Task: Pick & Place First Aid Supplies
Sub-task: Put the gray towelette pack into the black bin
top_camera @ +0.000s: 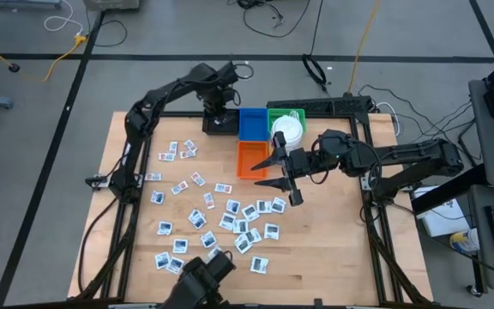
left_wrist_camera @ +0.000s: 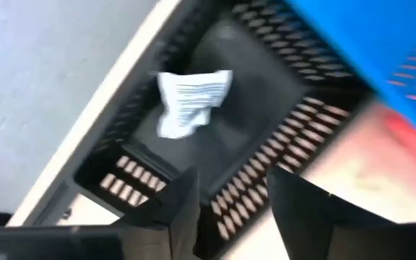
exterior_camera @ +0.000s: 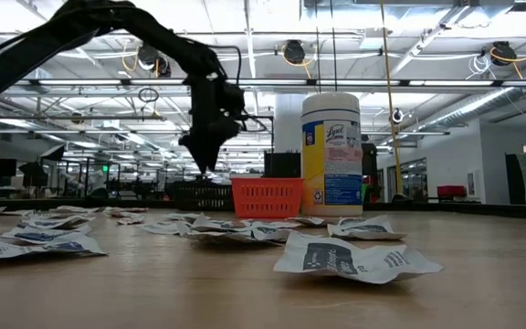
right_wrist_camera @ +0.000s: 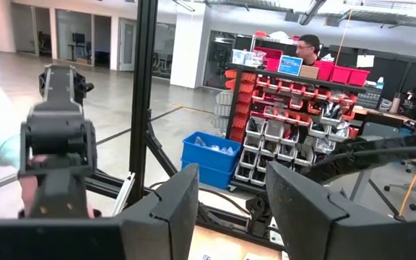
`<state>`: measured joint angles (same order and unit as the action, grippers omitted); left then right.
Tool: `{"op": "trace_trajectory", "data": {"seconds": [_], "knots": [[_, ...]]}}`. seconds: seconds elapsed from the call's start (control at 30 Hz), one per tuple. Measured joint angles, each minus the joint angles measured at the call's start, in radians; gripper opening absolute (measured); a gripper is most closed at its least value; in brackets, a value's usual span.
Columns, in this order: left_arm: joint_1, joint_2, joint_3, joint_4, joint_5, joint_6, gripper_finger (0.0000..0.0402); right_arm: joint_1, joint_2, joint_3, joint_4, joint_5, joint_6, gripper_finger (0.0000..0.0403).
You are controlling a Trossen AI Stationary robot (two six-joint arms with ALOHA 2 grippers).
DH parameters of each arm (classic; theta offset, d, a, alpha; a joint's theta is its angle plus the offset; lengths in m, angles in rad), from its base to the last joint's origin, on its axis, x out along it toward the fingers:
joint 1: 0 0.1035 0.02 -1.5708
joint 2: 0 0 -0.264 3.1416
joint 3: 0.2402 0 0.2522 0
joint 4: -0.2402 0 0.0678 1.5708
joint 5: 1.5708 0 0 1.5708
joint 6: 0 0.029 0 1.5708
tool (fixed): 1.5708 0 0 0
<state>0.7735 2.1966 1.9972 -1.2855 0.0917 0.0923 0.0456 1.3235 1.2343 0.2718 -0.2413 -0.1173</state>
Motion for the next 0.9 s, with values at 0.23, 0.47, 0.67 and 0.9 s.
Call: {"op": "trace_trajectory", "data": {"seconds": [0.23, 0.47, 0.67, 0.9], "knots": [[-0.052, -0.089, 0.0, -0.087, 0.035, 0.055, 0.019, 0.0, 0.0, 0.0, -0.001, 0.0, 0.0, 0.0155], [-0.189, -0.164, 0.0, -0.182, 0.041, 0.114, 0.0191, 0.0, 0.0, 0.0, -0.001, 0.001, -0.001, 0.0155], [-0.335, -0.211, 0.0, -0.191, 0.041, 0.129, 0.0191, 0.002, 0.0, 0.0, 0.0, 0.001, -0.003, 0.0155], [-0.48, -0.217, -0.032, -0.207, 0.042, 0.123, 0.0191, 0.002, 0.0, 0.0, 0.003, 0.0, -0.003, 0.0155]]}}
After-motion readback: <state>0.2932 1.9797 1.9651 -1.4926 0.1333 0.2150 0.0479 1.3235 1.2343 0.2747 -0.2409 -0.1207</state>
